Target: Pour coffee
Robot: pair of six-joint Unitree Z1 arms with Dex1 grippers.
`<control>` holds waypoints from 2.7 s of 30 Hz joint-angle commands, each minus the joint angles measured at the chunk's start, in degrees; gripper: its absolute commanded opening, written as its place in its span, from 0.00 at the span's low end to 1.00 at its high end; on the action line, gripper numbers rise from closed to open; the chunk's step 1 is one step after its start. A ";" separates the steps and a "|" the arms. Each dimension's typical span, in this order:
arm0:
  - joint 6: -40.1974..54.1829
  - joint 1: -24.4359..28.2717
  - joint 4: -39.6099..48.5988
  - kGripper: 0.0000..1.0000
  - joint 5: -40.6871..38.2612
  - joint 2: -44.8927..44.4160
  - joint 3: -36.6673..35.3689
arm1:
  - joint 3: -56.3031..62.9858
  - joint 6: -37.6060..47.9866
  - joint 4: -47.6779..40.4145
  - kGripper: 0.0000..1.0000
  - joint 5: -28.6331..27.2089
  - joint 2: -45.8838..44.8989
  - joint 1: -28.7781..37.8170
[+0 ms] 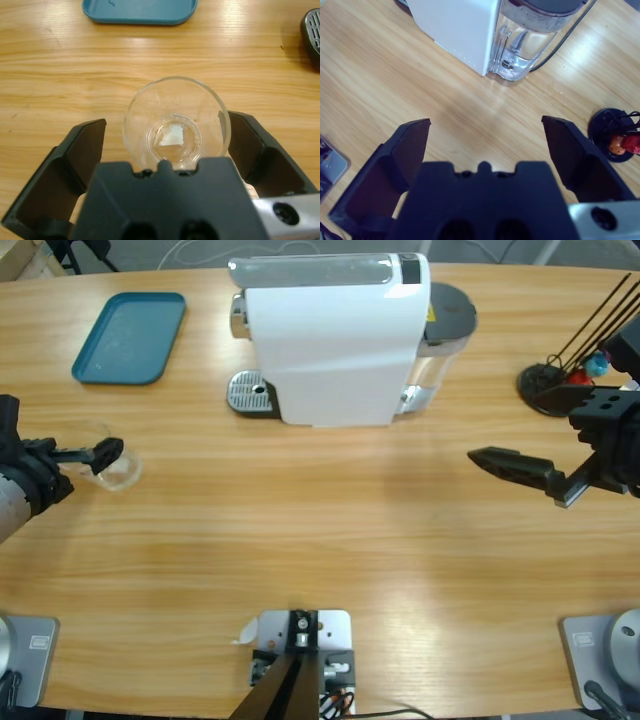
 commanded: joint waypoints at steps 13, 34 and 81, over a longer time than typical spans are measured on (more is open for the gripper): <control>0.17 -0.51 -3.82 0.51 1.13 5.11 2.29 | -1.38 -0.94 1.22 1.00 -0.10 3.24 0.27; 37.47 2.30 -5.70 0.00 -7.96 -10.94 -2.05 | 0.07 -2.39 -0.47 1.00 -0.59 2.11 0.27; 101.16 41.08 -27.02 0.00 -86.50 27.40 -23.99 | 3.33 -4.54 -3.05 1.00 -1.57 2.31 0.27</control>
